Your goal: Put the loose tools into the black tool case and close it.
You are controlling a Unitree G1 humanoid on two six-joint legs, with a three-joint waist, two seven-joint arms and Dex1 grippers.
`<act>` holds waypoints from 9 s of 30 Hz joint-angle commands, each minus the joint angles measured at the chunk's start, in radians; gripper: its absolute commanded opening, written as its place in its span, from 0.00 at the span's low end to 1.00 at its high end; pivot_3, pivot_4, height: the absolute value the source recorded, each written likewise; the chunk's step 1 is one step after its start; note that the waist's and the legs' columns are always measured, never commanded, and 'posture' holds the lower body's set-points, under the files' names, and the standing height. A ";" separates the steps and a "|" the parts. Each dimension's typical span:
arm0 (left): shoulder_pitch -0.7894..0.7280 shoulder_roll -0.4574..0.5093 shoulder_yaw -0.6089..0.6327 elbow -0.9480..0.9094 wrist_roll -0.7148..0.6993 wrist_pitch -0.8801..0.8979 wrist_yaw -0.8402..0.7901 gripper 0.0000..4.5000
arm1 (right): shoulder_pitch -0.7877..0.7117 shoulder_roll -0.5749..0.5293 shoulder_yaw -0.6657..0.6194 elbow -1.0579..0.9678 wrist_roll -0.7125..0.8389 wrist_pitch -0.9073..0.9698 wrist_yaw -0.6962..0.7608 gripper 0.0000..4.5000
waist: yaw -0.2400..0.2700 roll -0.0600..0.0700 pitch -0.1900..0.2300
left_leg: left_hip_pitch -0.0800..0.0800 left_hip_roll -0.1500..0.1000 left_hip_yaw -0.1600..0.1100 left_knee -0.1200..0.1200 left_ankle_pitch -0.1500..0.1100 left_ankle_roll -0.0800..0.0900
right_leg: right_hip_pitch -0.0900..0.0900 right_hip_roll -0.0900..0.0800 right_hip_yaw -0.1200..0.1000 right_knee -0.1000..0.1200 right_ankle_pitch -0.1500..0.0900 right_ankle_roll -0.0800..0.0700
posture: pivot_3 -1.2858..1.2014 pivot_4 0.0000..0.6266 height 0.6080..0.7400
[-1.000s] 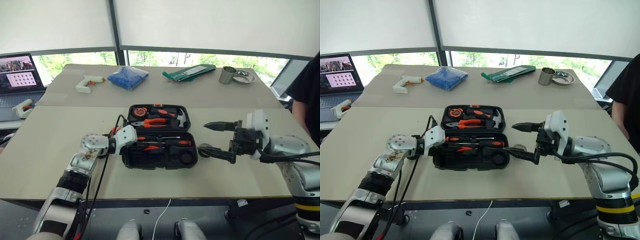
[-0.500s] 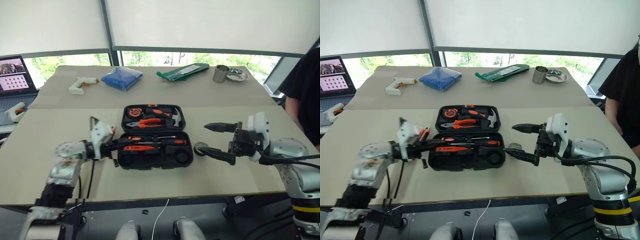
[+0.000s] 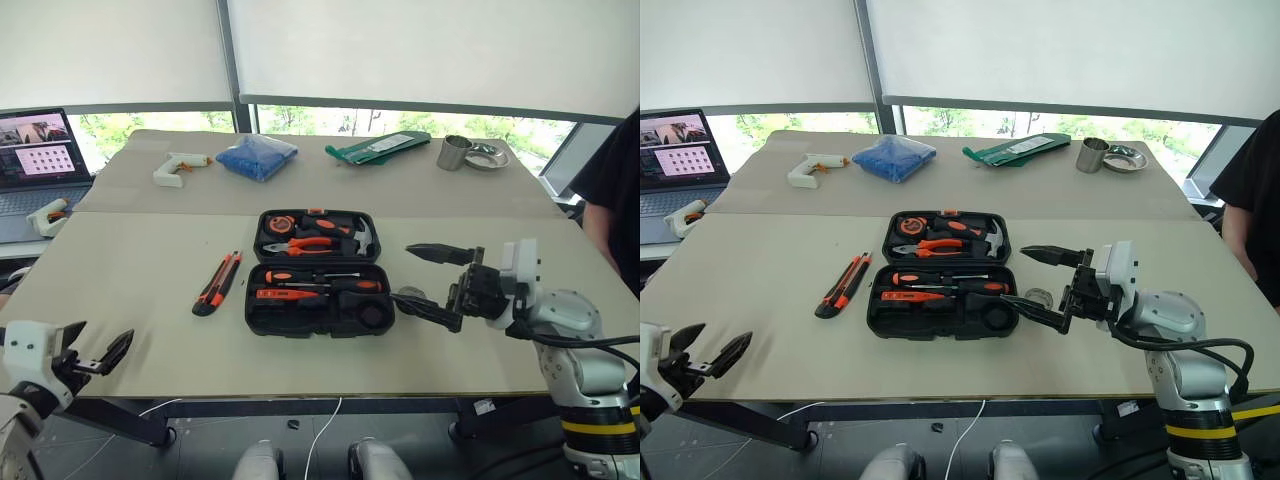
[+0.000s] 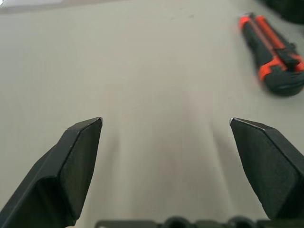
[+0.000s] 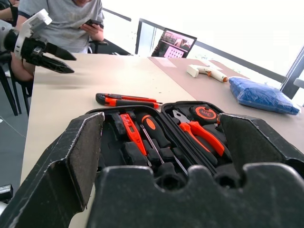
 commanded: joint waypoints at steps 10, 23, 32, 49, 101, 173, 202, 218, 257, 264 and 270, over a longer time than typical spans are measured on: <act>-0.458 0.126 -0.324 -0.136 -0.093 0.599 0.236 0.99 | -0.108 -0.090 -0.003 -0.018 0.021 0.055 0.005 1.00 | -0.006 -0.001 0.000 | 0.001 -0.001 0.000 -0.002 0.001 -0.001 | 0.001 0.001 0.001 0.000 0.004 0.003 | 0.52 0.24 1.00; -0.660 -0.025 -0.580 0.135 0.066 0.477 0.260 0.87 | -0.119 -0.083 0.035 -0.024 0.015 0.062 -0.006 1.00 | -0.016 -0.001 0.000 | -0.001 -0.002 -0.001 -0.004 0.001 0.000 | -0.001 0.001 0.001 -0.001 0.004 0.003 | 0.52 0.24 1.00; -0.637 0.004 -0.476 0.161 0.067 0.282 0.168 0.37 | -0.099 -0.099 0.013 -0.063 0.035 0.094 -0.014 1.00 | -0.015 -0.001 0.000 | -0.001 -0.002 -0.002 -0.004 0.001 0.000 | 0.000 0.001 0.001 -0.001 0.004 0.003 | 0.52 0.24 1.00; -0.813 0.155 -0.898 0.110 0.177 -0.089 -0.559 0.37 | 0.065 -0.230 -0.091 -0.162 0.113 0.205 -0.004 1.00 | 0.003 -0.002 0.000 | -0.003 -0.002 0.000 -0.003 0.001 0.000 | -0.001 0.002 0.002 -0.003 0.003 0.003 | 0.52 0.24 1.00; -0.981 -0.010 -0.960 0.344 0.277 -0.198 -0.680 0.99 | 0.089 -0.230 -0.092 -0.223 0.176 0.305 -0.054 1.00 | 0.008 -0.001 0.000 | -0.006 -0.004 -0.006 0.001 0.001 0.001 | 0.000 0.002 0.001 -0.003 0.003 0.006 | 0.52 0.24 1.00; -0.607 0.165 -0.521 0.241 -0.089 -0.272 -0.795 0.96 | 0.521 -0.115 -0.298 0.002 -0.105 -0.080 -0.078 1.00 | -0.009 0.014 -0.011 | 0.005 -0.005 -0.011 -0.003 0.002 0.005 | 0.012 0.002 0.002 -0.004 -0.009 0.006 | 0.52 0.24 1.00; -0.595 0.068 -0.592 0.105 -0.103 -0.288 -0.690 1.00 | -0.384 -0.253 0.474 0.416 -0.562 0.102 0.161 0.25 | -0.014 0.012 -0.007 | -0.008 -0.008 -0.012 -0.003 -0.001 0.006 | -0.002 0.002 0.002 -0.003 -0.003 0.005 | 0.52 0.24 1.00; -0.505 0.088 -0.546 0.118 -0.103 -0.380 -0.715 1.00 | -0.422 -0.167 0.451 0.077 -0.328 0.384 0.244 0.01 | -0.016 0.012 -0.007 | -0.006 -0.003 -0.012 -0.003 0.000 0.005 | -0.002 0.006 0.001 0.000 -0.002 0.002 | 0.52 0.24 1.00; -0.693 0.006 -0.529 0.378 0.113 -0.101 -0.076 0.29 | -0.539 -0.059 0.300 0.608 -0.488 -0.039 -0.047 0.36 | -0.010 0.009 -0.007 | -0.008 -0.007 -0.012 -0.002 0.001 0.004 | -0.001 0.002 0.000 0.000 -0.001 0.003 | 0.52 0.24 1.00; -0.793 -0.047 -0.611 0.503 0.175 -0.080 -0.073 0.00 | -0.628 0.059 0.325 0.915 -0.595 -0.233 -0.203 0.01 | -0.024 0.009 -0.007 | -0.008 -0.007 -0.012 -0.004 0.001 0.003 | -0.003 0.003 0.001 0.000 -0.001 0.003 | 0.52 0.24 1.00; -0.833 -0.055 -0.694 0.566 0.208 -0.066 -0.159 0.00 | -0.681 0.136 0.356 1.058 -0.610 -0.265 -0.123 0.01 | -0.026 0.009 -0.007 | -0.008 -0.007 -0.012 -0.004 0.001 0.003 | -0.002 0.003 0.001 0.000 -0.001 0.003 | 0.52 0.24 1.00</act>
